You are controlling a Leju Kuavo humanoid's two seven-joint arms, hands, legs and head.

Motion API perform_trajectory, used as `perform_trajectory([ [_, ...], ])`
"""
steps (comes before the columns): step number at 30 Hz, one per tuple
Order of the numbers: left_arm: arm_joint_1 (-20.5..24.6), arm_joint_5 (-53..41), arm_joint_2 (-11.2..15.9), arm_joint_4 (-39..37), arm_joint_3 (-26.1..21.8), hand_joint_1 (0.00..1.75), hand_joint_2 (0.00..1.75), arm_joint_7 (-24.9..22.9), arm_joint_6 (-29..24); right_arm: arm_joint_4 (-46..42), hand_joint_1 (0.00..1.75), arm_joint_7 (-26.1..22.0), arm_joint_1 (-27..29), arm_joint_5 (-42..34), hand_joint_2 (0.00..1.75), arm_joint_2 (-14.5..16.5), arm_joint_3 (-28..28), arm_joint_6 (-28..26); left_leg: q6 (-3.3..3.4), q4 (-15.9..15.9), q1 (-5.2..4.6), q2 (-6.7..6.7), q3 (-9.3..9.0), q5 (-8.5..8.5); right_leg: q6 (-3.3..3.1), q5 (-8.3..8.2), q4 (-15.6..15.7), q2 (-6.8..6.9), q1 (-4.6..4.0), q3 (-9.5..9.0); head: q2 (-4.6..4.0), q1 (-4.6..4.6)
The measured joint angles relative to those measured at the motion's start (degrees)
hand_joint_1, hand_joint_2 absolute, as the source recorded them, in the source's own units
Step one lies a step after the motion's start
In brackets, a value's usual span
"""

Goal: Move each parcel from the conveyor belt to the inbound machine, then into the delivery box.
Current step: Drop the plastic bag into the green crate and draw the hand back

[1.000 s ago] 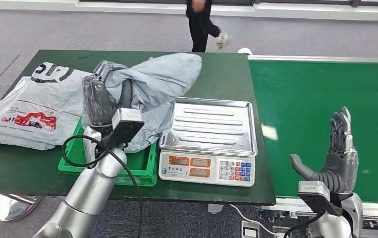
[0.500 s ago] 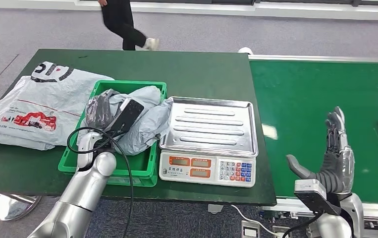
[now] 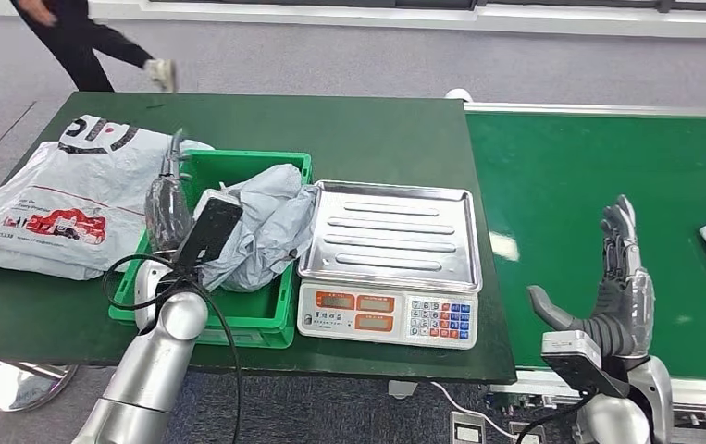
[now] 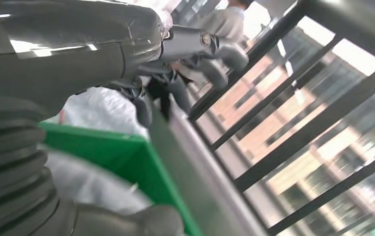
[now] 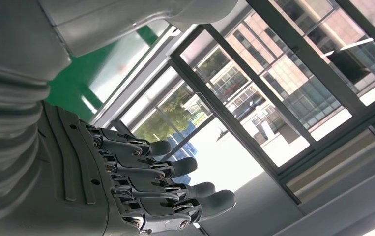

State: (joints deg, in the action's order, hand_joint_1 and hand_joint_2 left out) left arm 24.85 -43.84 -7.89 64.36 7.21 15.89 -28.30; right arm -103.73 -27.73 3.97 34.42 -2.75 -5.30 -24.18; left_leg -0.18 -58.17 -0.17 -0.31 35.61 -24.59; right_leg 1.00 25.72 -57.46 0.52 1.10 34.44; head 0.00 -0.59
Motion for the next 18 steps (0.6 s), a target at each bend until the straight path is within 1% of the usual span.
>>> perform_trajectory([
  [3,-1.51,4.25,-0.47,4.02,-0.24,0.0,1.75,5.45,-5.61,-0.15,0.0,-0.26,0.03,-0.23,1.75,0.22,-0.11,-0.28,0.0,0.0,0.0,0.01,0.0,-0.02,0.0,0.01,0.0,-0.01,0.0,0.01,0.0,0.0],
  [5,-2.13,6.0,-0.75,6.09,-0.3,0.0,1.75,7.65,-7.85,-0.17,0.0,-0.37,0.04,-0.38,1.75,0.25,-0.14,-0.48,0.01,0.0,0.0,0.0,0.0,-0.03,0.01,0.02,0.01,0.01,0.0,0.01,0.0,0.0],
  [13,-3.18,7.18,-1.07,9.87,-0.36,0.0,1.75,8.99,-9.01,-0.18,0.0,-0.53,0.04,-0.46,1.75,0.34,-0.15,-0.55,0.01,0.0,0.0,0.02,-0.02,-0.02,0.02,0.02,0.01,0.01,0.0,-0.01,0.0,0.0],
  [15,-3.26,8.08,-1.1,10.26,-0.39,0.0,1.75,10.58,-10.02,-0.18,0.0,-0.56,0.02,-0.67,1.75,0.38,-0.15,-0.67,0.01,0.0,0.0,0.02,-0.02,-0.01,0.02,0.02,0.01,0.02,0.0,-0.02,0.0,0.0],
  [18,-3.29,9.18,-1.67,11.18,-1.05,0.0,1.75,14.43,-11.35,-0.18,0.0,-0.55,-0.22,-1.18,1.75,0.39,-0.15,-0.92,0.01,0.0,0.0,0.01,-0.01,-0.01,0.02,0.02,0.0,0.01,0.0,-0.02,0.0,0.0],
])
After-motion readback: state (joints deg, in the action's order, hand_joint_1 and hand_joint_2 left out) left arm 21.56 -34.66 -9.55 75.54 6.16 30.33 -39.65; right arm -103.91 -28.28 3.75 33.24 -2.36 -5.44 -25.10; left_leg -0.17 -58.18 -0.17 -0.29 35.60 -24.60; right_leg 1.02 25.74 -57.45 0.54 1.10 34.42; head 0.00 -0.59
